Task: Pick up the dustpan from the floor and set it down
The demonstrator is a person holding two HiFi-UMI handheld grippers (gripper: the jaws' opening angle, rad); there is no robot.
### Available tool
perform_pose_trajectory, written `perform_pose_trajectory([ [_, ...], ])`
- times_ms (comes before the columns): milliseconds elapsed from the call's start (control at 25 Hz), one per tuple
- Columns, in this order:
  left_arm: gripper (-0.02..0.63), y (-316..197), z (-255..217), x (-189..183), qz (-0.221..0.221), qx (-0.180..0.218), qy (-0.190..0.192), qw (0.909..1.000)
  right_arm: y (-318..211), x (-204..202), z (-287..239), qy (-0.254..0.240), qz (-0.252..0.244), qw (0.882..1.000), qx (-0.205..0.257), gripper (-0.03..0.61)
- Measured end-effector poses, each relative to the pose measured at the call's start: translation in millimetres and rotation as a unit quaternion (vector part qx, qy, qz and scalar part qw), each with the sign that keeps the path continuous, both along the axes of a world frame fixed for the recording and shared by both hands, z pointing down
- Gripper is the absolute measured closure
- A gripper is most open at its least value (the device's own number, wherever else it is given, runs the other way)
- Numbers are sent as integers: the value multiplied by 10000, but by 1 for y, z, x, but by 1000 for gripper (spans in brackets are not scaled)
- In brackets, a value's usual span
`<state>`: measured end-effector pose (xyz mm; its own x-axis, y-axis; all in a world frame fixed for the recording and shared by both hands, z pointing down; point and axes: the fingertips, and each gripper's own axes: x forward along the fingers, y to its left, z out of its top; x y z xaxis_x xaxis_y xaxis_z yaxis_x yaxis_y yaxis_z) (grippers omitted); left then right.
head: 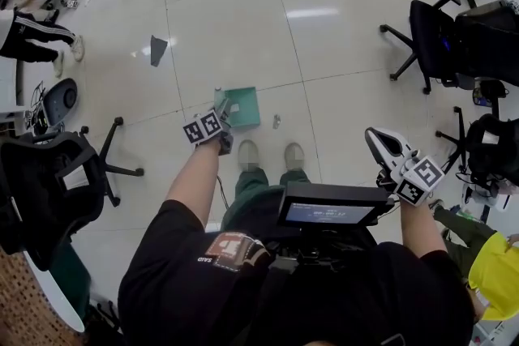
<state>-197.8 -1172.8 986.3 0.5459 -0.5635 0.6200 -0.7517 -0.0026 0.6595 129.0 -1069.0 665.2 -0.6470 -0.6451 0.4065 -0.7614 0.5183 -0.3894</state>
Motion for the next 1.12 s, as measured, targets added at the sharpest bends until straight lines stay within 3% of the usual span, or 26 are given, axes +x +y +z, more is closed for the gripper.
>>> perform_pose_trajectory([
  [160,520,2,15,-16,-127,-59,-196,9997,-5,5,11,-28,2,10000,-54,569],
  [320,501,8,18,-42,-113,-465,-761,9960,-13,-4,3,-118,-17,9999,-70,568],
  [520,365,21,11,-48,320,-701,-1372,9875,-18,-14,-22,-120,-120,9998,47,568],
  [640,300,29,8,-55,906,-710,-1971,9736,-19,-23,-35,-91,-116,9999,86,568],
  [760,278,34,11,-67,1351,-684,-2518,9559,-20,-31,-41,-44,-142,9998,108,568],
  [920,262,37,20,-90,1564,-797,-3121,9337,-21,-36,-41,-9,-161,9998,104,568],
  [1040,244,21,17,-96,1712,-538,-3400,9231,-24,-37,-39,1,-186,9998,86,568],
  [1120,243,14,17,-98,1872,-399,-3652,9110,-27,-39,-37,10,-196,9998,66,568],
])
